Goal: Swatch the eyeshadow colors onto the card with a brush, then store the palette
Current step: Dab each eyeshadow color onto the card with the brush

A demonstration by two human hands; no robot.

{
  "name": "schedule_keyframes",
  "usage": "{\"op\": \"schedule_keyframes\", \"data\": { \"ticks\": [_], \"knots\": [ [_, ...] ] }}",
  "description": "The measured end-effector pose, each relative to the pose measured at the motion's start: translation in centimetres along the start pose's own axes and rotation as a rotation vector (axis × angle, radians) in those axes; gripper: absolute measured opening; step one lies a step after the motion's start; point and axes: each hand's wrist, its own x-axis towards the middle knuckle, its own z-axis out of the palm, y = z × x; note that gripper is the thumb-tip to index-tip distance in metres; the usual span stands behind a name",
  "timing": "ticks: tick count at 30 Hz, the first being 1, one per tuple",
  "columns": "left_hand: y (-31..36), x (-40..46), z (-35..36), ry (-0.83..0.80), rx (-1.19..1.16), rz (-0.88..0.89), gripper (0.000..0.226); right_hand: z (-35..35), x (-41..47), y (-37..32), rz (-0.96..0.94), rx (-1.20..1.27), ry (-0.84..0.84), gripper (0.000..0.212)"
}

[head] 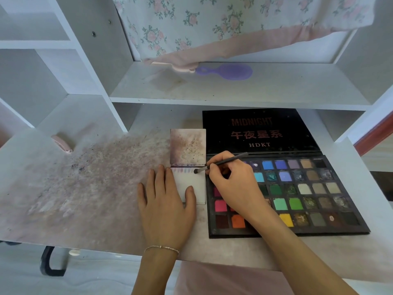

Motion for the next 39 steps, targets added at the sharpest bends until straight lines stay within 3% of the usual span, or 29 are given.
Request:
{"op": "schedule_keyframes", "data": {
  "ticks": [13, 19, 24, 30, 36, 39],
  "knots": [
    [0.0, 0.0, -0.1, -0.01, 0.002, 0.0, 0.077, -3.4, -1.8, -0.1, -0.111, 0.184, 0.27, 0.027],
    [0.4, 0.0, -0.2, -0.009, -0.02, 0.002, 0.076, -7.5, -4.6, 1.8, -0.082, 0.088, 0.434, 0.032],
    [0.4, 0.0, -0.2, -0.032, -0.007, 0.008, 0.077, -10.5, -5.4, 3.9, -0.031, -0.006, 0.545, 0.013],
    [0.8, -0.3, -0.4, -0.033, -0.055, -0.004, 0.076, -13.3, -5.4, 5.5, 0.086, -0.061, 0.694, 0.015],
    [2.5, -2.0, 0.0, 0.127, -0.131, -0.023, 0.063, -14.2, -4.9, 6.1, 0.149, -0.094, 0.695, 0.016],
    [2.6, -2.0, 0.2, 0.116, -0.148, -0.031, 0.057, -14.1, -4.9, 6.3, 0.155, -0.093, 0.673, 0.014]
  ]
}}
